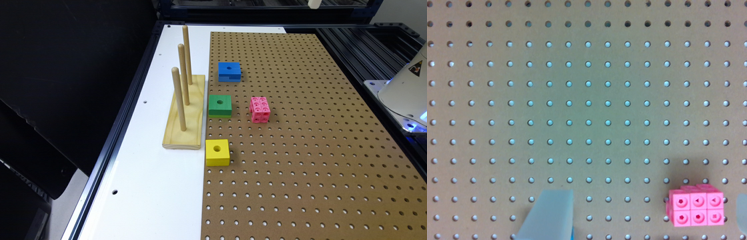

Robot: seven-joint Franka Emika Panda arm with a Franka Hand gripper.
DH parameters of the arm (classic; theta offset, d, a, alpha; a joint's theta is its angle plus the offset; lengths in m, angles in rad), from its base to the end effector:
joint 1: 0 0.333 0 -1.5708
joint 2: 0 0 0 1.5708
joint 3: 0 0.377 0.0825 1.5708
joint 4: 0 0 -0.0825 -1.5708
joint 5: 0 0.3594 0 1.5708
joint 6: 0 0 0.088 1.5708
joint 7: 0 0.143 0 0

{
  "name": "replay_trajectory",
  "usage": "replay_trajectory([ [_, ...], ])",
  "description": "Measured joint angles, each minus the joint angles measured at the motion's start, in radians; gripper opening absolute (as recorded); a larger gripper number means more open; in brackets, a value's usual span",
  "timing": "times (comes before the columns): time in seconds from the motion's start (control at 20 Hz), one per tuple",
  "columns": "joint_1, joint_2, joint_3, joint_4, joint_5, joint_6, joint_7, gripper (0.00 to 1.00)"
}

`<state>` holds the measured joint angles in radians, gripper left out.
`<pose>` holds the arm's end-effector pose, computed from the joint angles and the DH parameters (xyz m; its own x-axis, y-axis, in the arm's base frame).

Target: Pick up blue block.

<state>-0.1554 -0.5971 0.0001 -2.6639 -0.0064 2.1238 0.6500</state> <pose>0.3038 -0.0481 0.4549 0.6938 -0.7185 0.0488 -0.7180 -0.6954 -0.0300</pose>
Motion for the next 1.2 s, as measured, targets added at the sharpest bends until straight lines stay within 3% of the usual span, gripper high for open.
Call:
replay_trajectory([
  [0.4, -0.022, 0.098, 0.0, 0.069, 0.0, 0.028, -0.022, 1.0],
  [0.6, -0.057, 0.174, 0.0, 0.135, -0.0001, 0.033, -0.056, 1.0],
  [0.65, -0.059, 0.179, 0.0, 0.14, -0.0001, 0.033, -0.059, 1.0],
  [0.7, -0.078, 0.207, -0.001, 0.165, -0.0002, 0.033, -0.078, 1.0],
  [0.85, -0.112, 0.247, -0.001, 0.2, -0.0002, 0.033, -0.113, 1.0],
  [1.0, -0.137, 0.27, -0.001, 0.22, -0.0002, 0.033, -0.139, 1.0],
  [1.2, -0.153, 0.277, -0.002, 0.225, -0.0002, 0.033, -0.154, 1.0],
])
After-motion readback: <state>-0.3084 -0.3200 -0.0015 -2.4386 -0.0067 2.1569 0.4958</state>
